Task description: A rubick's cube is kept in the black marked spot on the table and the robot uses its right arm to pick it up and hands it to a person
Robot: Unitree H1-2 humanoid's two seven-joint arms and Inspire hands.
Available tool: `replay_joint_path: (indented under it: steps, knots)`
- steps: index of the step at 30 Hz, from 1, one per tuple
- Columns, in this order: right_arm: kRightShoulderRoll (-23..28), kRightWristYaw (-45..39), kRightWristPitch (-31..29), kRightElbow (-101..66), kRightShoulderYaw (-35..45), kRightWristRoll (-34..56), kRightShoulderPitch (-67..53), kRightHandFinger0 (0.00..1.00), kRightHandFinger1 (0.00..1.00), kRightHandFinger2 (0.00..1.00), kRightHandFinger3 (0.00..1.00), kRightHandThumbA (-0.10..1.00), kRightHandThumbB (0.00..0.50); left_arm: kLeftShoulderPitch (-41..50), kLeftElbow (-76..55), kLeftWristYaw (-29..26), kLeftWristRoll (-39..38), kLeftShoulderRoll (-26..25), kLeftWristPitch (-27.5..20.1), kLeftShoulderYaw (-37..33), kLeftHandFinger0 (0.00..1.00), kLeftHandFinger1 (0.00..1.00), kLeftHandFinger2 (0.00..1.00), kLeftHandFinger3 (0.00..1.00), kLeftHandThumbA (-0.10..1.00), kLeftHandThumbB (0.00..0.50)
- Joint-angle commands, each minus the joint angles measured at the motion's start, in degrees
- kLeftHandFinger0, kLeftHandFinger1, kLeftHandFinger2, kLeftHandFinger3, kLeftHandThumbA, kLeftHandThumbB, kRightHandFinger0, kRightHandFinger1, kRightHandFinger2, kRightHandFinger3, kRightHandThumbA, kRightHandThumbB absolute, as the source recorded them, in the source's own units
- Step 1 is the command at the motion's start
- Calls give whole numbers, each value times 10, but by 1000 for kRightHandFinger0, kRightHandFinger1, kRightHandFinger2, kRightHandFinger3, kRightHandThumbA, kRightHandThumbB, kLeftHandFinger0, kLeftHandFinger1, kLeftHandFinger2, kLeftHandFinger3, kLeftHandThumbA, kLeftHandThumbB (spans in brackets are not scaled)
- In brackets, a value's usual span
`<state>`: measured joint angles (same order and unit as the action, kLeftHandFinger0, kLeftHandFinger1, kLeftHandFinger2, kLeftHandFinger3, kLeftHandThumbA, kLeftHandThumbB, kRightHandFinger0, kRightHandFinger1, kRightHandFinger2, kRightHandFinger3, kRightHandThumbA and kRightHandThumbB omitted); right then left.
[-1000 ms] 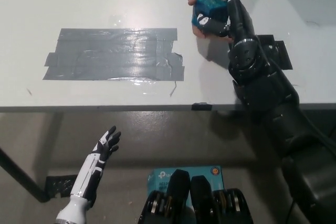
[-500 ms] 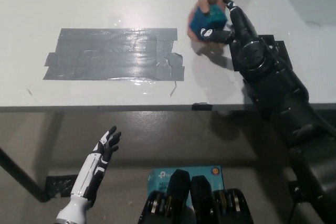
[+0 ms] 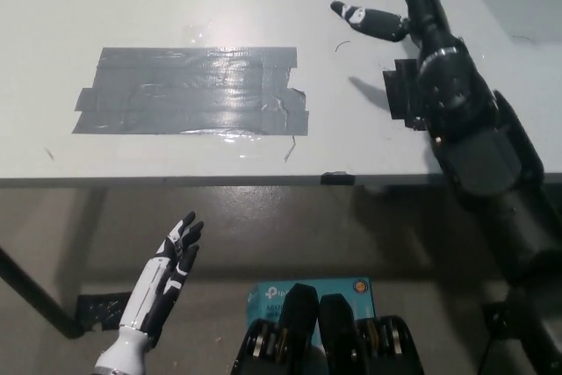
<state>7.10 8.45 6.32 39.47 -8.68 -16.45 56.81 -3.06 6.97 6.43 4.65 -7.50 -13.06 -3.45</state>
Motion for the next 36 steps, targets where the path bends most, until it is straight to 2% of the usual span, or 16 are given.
replay_joint_path:
  steps: [1, 2, 5, 6, 8, 12, 14, 15, 16, 19, 23, 28, 30, 34, 36]
  knots:
    - [52, -73, 101, -408, 18, 2, -97, 1000, 1000, 1000, 1000, 877, 451, -9, -20, 4, 2, -9, 3, -1, 1000, 1000, 1000, 1000, 908, 260]
    - [55, -80, 103, -449, 21, 9, -116, 1000, 1000, 1000, 1000, 876, 437, -12, -19, 4, 2, -10, 3, 0, 1000, 1000, 1000, 1000, 907, 260]
    - [65, -96, 97, -581, 33, 45, -187, 1000, 1000, 1000, 1000, 923, 316, -18, -12, 3, 2, -12, -3, 2, 1000, 1000, 1000, 1000, 907, 256]
    - [67, -100, 100, -598, 36, 57, -196, 1000, 1000, 1000, 1000, 924, 313, -19, -11, 2, 2, -11, -4, 2, 1000, 1000, 1000, 1000, 907, 255]
    - [73, -109, 99, -672, 49, 111, -244, 1000, 1000, 1000, 1000, 961, 266, -20, -11, 2, 3, -10, -1, 1, 1000, 1000, 1000, 1000, 908, 251]
    - [78, -102, 85, -764, 61, 156, -325, 1000, 1000, 1000, 1000, 982, 268, -20, -9, 3, 4, -9, 0, 0, 1000, 1000, 1000, 1000, 905, 255]
    - [83, -100, 56, -776, 60, 162, -365, 1000, 1000, 1000, 1000, 953, 224, -21, -4, 2, 3, -10, 0, 1, 1000, 1000, 1000, 1000, 902, 258]
    - [85, -99, 49, -777, 59, 160, -374, 1000, 1000, 1000, 1000, 951, 224, -21, -4, 2, 2, -10, 0, 2, 1000, 1000, 1000, 1000, 901, 259]
    - [88, -98, 36, -775, 59, 152, -393, 1000, 1000, 1000, 1000, 949, 195, -21, -3, 2, 3, -10, 0, 1, 1000, 1000, 1000, 1000, 900, 254]
    - [88, -96, 28, -771, 58, 151, -412, 1000, 1000, 1000, 1000, 956, 198, -20, -3, 3, 3, -9, 1, 0, 1000, 1000, 1000, 1000, 903, 258]
    - [79, -96, -8, -726, 58, 184, -469, 1000, 1000, 1000, 1000, 957, 170, -23, 4, 2, 5, -9, -5, -1, 1000, 1000, 1000, 1000, 912, 253]
    - [71, -98, -43, -639, 58, 178, -484, 1000, 1000, 1000, 1000, 967, 163, -23, 7, 2, 4, -11, -7, 1, 1000, 1000, 1000, 1000, 920, 242]
    - [72, -104, -56, -593, 58, 171, -487, 1000, 1000, 1000, 1000, 980, 170, -25, 10, 2, 3, -10, -7, 0, 1000, 1000, 1000, 1000, 919, 244]
    - [59, -109, -70, -545, 54, 173, -487, 1000, 1000, 1000, 1000, 937, 180, -30, 16, 3, 0, -11, -8, 1, 1000, 1000, 1000, 1000, 914, 248]
    - [51, -110, -84, -497, 43, 159, -485, 1000, 1000, 1000, 1000, 938, 207, -30, 20, 1, 2, -11, -8, 0, 1000, 1000, 1000, 1000, 913, 247]
